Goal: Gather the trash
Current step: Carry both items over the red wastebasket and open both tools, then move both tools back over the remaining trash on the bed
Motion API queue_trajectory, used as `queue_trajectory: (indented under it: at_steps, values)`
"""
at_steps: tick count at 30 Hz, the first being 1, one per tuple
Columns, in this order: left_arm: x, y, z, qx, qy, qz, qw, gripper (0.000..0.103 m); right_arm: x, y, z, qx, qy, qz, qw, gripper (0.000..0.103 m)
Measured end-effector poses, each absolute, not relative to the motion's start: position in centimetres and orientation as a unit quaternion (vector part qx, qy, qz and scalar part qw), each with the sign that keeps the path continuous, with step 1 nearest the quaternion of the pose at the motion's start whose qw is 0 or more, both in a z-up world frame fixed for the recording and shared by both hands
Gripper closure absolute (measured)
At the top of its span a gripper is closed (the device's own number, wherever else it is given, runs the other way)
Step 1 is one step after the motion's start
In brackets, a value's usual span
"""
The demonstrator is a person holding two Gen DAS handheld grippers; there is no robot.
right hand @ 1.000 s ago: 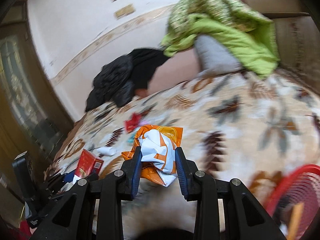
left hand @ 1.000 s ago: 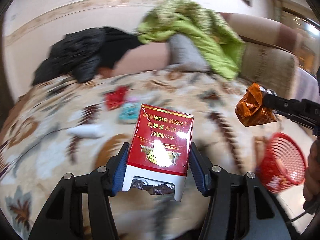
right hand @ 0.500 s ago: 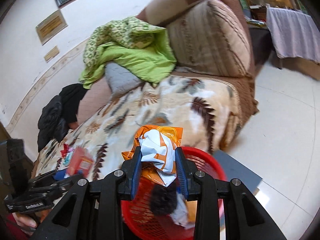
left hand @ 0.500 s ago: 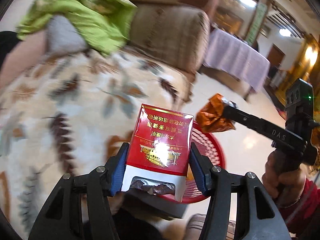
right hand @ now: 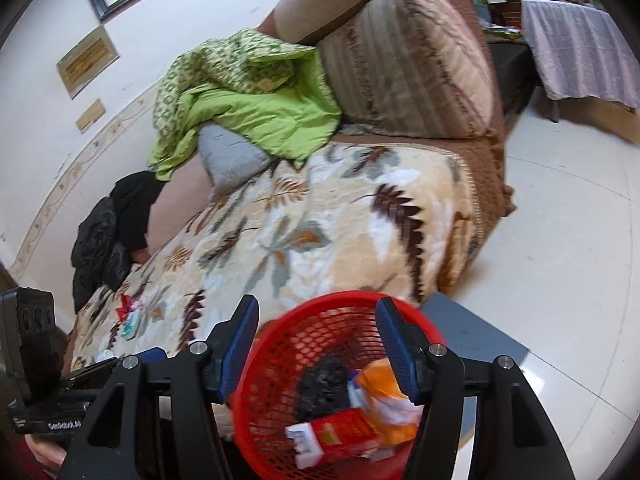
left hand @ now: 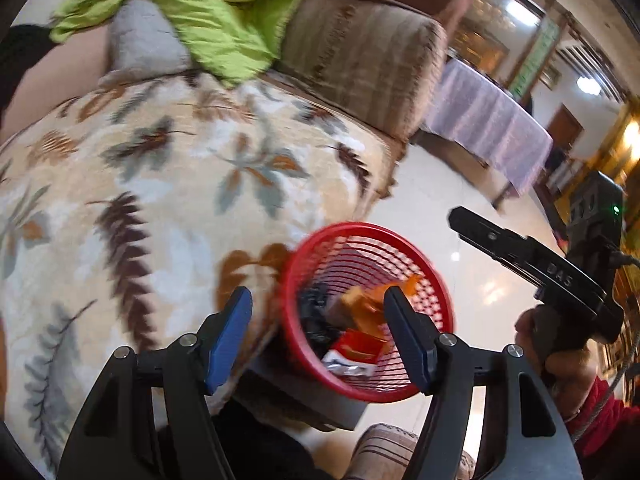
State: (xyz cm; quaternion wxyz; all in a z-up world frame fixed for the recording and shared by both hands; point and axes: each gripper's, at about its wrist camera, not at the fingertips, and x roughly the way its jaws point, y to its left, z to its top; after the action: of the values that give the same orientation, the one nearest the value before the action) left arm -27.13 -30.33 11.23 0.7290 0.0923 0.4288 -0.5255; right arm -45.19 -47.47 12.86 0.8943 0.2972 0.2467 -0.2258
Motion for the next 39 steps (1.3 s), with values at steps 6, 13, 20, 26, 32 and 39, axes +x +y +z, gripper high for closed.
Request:
queue_trajectory:
  at_steps: [6, 13, 20, 26, 32, 39]
  values:
    - [-23.3, -24.4, 11.7, 0.058, 0.434, -0.467, 0.768, 0.036, -40.0, -43.1, 13.1, 0.261, 0.28, -0.154, 0.911, 0.036]
    - [-17.8, -14.7, 11.3, -0.003, 0.437, -0.368, 0.82, 0.036, -32.5, -37.1, 12.7, 0.239, 0.319, -0.057, 0.915, 0.036]
    - [-11.6, -4.6, 10.1, -0.063, 0.426, -0.22, 0.875, 0.036, -23.5, -29.9, 11.9, 0.2, 0.362, 0.006, 0.91, 0.031]
    - [-7.1, 2.3, 7.2, -0.112, 0.418, -0.103, 0.896, 0.036, -13.9, -25.3, 10.2, 0.19, 0.398, 0.032, 0.897, 0.029]
    - [-5.0, 6.9, 5.0, -0.174, 0.427, -0.043, 0.886, 0.036, -5.0, -21.8, 7.2, 0.162, 0.433, 0.018, 0.887, 0.029]
    - [-4.9, 8.3, 4.9, -0.202, 0.426, -0.036, 0.881, 0.036, 0.8, -20.4, 2.3, 0.189, 0.473, -0.007, 0.861, 0.041]
